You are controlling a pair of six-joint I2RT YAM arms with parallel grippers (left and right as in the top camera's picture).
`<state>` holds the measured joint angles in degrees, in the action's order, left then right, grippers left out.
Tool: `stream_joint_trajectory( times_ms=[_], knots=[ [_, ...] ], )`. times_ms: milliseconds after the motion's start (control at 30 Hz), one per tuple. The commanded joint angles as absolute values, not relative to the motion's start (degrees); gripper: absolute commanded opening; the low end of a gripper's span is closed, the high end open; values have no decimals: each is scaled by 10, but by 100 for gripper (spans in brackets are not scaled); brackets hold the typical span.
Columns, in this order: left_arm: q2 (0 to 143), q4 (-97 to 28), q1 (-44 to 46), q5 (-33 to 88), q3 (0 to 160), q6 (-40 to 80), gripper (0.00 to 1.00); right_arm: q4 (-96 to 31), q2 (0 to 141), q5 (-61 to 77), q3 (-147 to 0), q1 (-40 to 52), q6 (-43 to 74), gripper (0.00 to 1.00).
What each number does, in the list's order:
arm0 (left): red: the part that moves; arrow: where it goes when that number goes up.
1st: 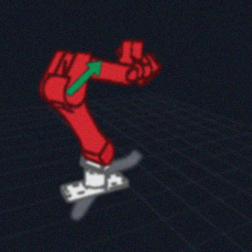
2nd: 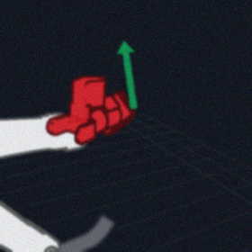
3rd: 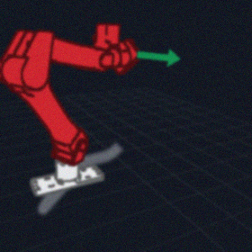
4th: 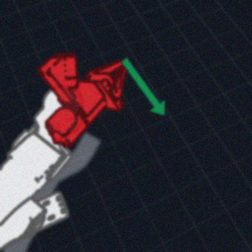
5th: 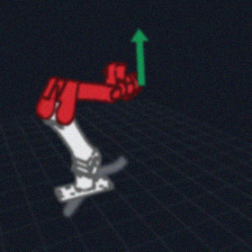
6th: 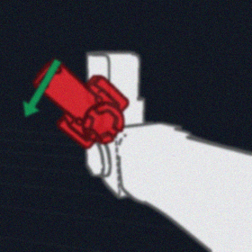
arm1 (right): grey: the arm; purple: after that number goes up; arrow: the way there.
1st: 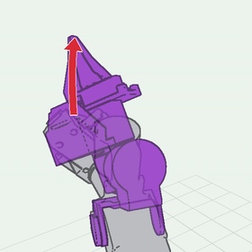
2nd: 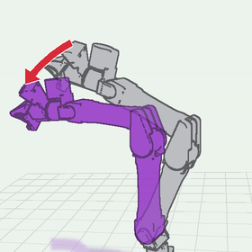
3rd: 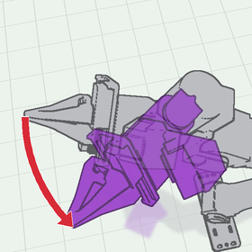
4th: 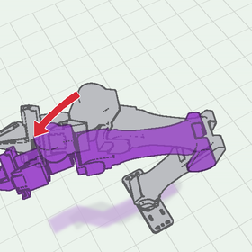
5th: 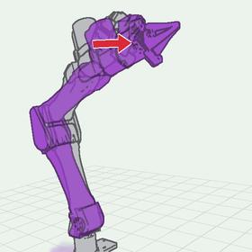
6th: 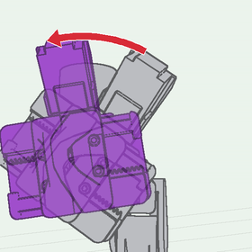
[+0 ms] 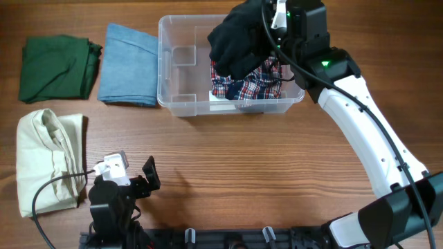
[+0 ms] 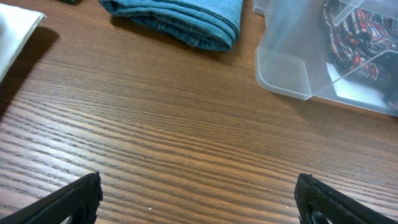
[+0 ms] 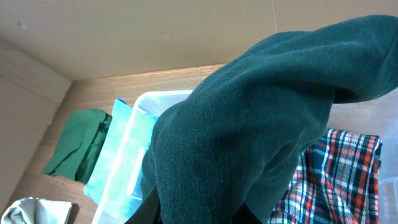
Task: Pack container
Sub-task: 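Lower the black garment onto the plaid garment and release it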
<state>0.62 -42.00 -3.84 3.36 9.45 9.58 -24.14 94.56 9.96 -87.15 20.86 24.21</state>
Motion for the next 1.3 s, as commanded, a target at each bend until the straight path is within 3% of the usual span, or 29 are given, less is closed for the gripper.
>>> stream_joint_trajectory(
  times_ms=[0, 833, 1267],
  knots=[
    [2, -426, -42, 42, 94, 103, 100, -232, 953, 94, -892, 210, 232, 4],
    [2, -426, -42, 42, 94, 103, 100, -342, 1028, 17, -888, 195, 212, 5],
    [2, -426, -42, 42, 94, 103, 100, -420, 1028, -79, -888, 187, 193, 56]
  ],
)
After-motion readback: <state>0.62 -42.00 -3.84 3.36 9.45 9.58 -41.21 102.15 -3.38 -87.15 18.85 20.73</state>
